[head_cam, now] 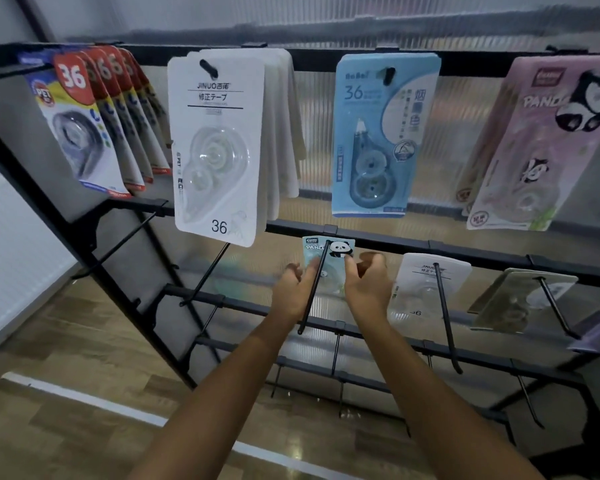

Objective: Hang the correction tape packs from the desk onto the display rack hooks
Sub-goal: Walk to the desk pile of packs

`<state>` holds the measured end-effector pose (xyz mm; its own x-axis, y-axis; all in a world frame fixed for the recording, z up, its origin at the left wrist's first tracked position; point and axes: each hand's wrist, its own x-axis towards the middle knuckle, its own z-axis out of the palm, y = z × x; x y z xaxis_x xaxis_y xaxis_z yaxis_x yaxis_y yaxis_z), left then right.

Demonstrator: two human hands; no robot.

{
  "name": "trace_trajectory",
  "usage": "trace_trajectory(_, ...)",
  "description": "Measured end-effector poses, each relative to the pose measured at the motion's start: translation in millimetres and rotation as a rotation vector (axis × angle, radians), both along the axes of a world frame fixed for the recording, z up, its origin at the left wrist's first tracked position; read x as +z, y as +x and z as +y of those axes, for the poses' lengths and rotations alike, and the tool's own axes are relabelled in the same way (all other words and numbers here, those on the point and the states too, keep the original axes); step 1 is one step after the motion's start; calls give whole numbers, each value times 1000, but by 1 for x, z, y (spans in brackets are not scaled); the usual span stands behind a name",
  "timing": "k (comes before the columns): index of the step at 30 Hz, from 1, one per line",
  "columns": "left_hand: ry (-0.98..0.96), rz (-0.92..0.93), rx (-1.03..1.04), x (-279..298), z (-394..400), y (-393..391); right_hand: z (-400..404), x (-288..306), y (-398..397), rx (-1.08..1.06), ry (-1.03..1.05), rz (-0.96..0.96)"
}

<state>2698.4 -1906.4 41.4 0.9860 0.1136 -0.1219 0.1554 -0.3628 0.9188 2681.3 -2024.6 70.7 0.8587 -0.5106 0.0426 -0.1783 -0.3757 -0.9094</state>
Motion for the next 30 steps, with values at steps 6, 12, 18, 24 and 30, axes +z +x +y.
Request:
trace_trajectory(6,168,-41,-18,-11,32,-39,39,-35,-43,232,-113,-25)
trace_trajectory(12,397,-130,72,-11,137,-112,135,-52,-81,543,-243,64)
trace_trajectory(18,579,-75,287,-12,276,-221,274,-51,-153,870,-311,0)
trace_trajectory(24,678,44,516,-20,401,-348,405,-50,-244,1152,-324,-31)
trace_trajectory(30,754,203,757,-22,488,-455,514,-53,-325,1404,-356,-101)
